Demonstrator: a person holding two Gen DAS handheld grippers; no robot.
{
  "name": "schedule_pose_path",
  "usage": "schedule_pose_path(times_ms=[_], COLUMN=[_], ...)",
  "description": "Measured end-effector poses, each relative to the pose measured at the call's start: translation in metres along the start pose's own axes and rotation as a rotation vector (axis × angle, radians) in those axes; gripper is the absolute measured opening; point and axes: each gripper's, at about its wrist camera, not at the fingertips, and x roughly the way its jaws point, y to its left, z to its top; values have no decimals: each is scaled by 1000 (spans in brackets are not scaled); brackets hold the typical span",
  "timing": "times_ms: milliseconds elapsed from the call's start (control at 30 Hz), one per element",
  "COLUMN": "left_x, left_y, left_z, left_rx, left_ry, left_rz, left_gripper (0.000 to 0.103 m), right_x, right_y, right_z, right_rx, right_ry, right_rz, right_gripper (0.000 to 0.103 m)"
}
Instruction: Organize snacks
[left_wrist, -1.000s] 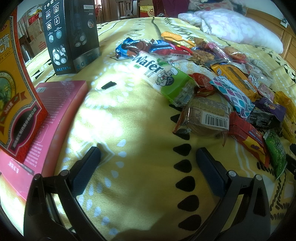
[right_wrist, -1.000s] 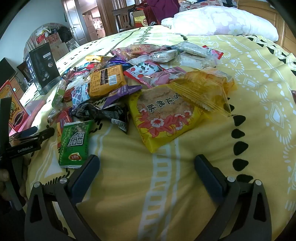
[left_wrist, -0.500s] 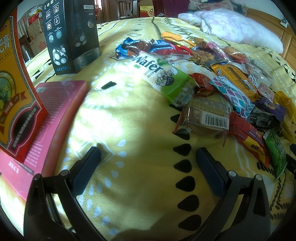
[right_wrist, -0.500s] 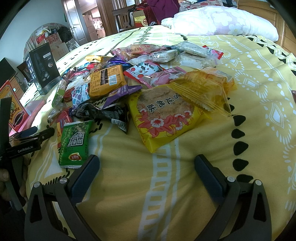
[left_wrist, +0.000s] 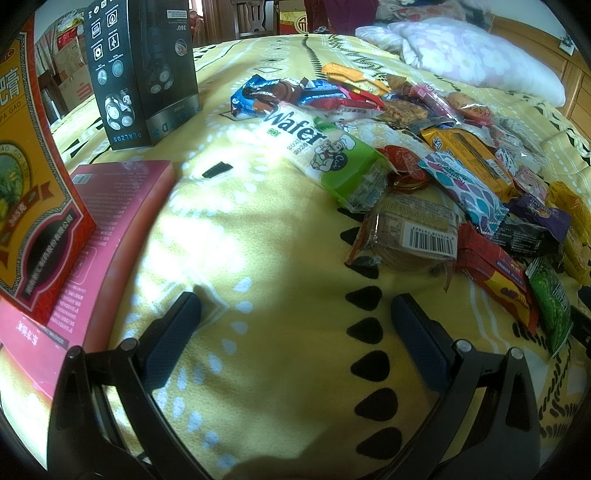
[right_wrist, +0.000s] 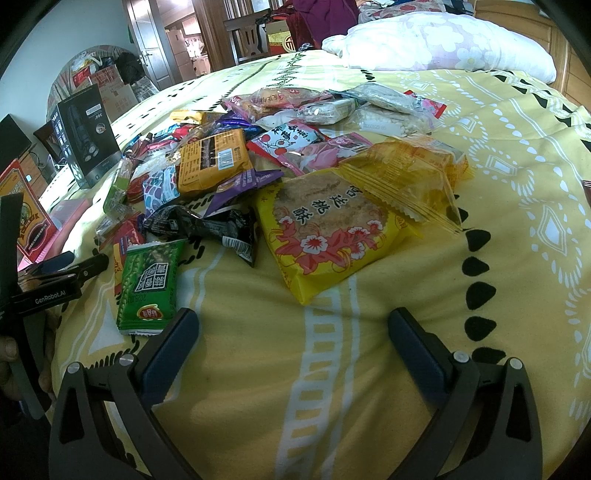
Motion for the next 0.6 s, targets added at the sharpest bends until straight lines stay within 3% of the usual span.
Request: schedule_pose_path(times_ms=[267, 367, 500, 600], left_x=[-12, -18, -34, -48], left_y=[-1, 3, 9, 12], left_z=[-6, -7, -6, -3], left_rx=[26, 43, 19, -17], left_ry=[7, 34, 52, 36], left_rz=[-36, -70, -77, -93], left_gripper=[103, 103, 97, 96], right_x=[-9, -31, -68, -65], right_y=[3, 4, 19, 41], right_z=[1, 1, 5, 16], right_rx=[-11, 30, 43, 25], right_ry=[20, 4, -88, -58], right_rz=[-6, 56, 128, 245], right_gripper=[103, 97, 95, 95])
